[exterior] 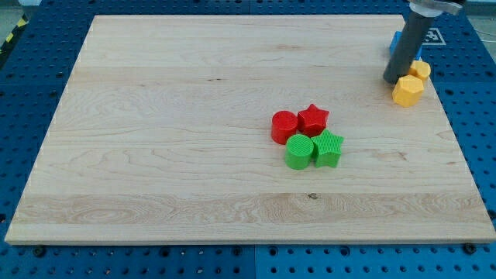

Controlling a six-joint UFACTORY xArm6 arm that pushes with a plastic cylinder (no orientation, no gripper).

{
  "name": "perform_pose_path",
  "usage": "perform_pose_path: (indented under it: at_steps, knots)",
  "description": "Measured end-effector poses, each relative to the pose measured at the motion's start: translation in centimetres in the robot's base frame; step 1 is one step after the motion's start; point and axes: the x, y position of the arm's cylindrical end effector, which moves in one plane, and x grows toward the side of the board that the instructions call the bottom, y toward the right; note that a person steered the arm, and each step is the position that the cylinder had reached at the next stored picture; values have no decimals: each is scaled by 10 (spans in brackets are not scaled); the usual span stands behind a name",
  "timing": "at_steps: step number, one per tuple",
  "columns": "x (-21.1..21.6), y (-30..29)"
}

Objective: Push the yellow hexagon into the yellow heart

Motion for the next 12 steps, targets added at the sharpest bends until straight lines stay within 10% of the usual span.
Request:
perform_pose_path:
  at_steps: [12]
  knots:
    - [60,-13]
